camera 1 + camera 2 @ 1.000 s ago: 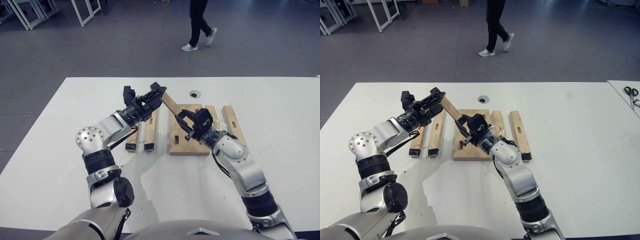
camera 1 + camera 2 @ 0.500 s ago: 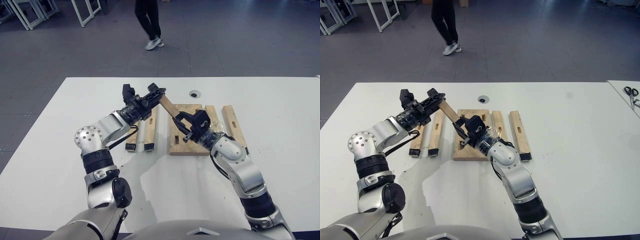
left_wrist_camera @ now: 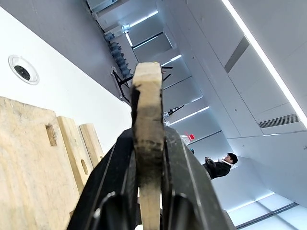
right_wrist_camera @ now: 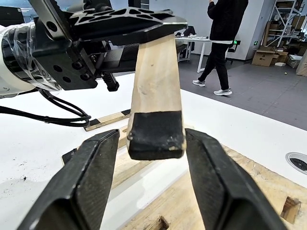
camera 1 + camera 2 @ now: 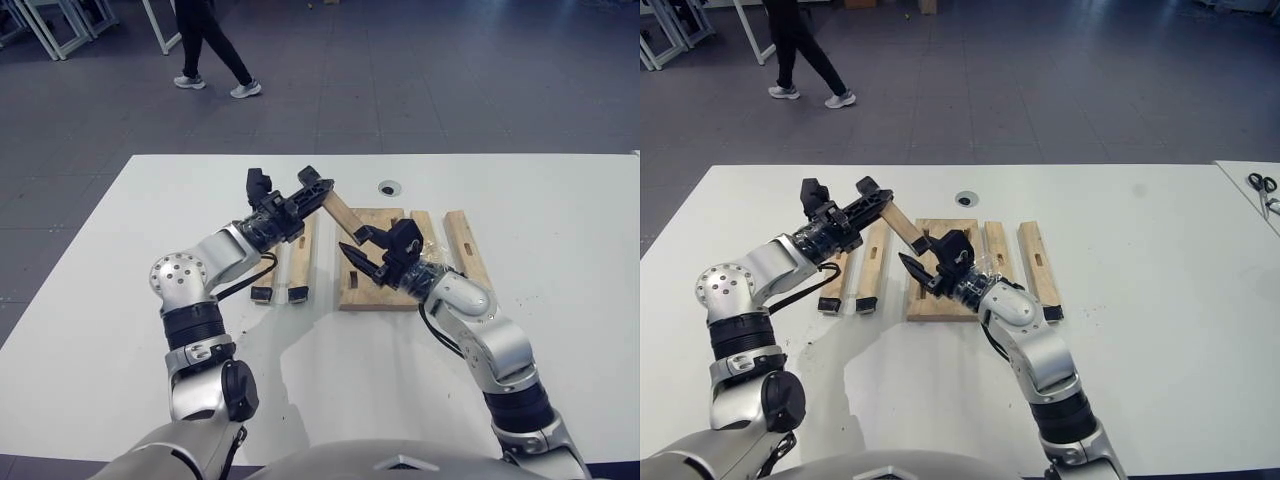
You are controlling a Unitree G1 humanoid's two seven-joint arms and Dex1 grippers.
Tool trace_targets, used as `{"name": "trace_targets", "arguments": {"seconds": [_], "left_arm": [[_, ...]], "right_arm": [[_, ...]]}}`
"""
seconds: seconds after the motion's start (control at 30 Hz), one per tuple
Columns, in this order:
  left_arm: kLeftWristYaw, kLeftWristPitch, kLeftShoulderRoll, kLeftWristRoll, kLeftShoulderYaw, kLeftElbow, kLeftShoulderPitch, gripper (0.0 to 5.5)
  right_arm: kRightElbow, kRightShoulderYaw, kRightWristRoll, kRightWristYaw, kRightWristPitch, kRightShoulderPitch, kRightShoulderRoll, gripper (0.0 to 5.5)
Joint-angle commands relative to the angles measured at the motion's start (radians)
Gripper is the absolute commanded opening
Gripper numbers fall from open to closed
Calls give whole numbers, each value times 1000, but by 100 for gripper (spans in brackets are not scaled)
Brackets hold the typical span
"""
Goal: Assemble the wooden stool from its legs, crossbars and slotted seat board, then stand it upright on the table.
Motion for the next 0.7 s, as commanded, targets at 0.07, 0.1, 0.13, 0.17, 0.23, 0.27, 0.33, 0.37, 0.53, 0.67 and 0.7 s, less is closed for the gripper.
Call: {"name": "trace_targets", "arguments": {"seconds": [0.07,0.1,0.13,0.17,0.23,0.27,0.33,0.37,0.53,0.67,0.7], "left_arm": [[4,-156,134,47,98,-96,26,41],[21,-192,154,43,132,-125,31,41],[52,-235,170,59,160,-175,50,41],[80,-287,172,80,184,-233,75,41],[136,-326,180,162,132,-330,123,41],[170,-342,159,209,81,-377,144,41],[222,-394,115,323,-34,-433,178,41],[250,-457,91,411,-84,-440,194,41],[241,-706,131,824,-342,-275,224,41],[247,-798,83,936,-401,-178,248,41],[247,-817,72,949,-401,-158,252,41]], "right_arm": [[-5,-45,-2,-4,18,51,-50,329],[-9,-55,-5,-11,18,73,-58,343],[-19,-63,-7,-20,20,104,-65,366],[-31,-65,-8,-28,24,136,-71,386],[-88,-55,-24,-66,35,225,-75,413],[-117,-42,-44,-91,44,257,-76,435],[-153,-1,-115,-146,58,284,-82,482],[-162,21,-148,-163,59,287,-86,484],[-168,41,-193,-185,67,279,-76,484],[-165,44,-203,-185,66,275,-73,484],[-165,43,-205,-184,67,275,-71,484]]}}
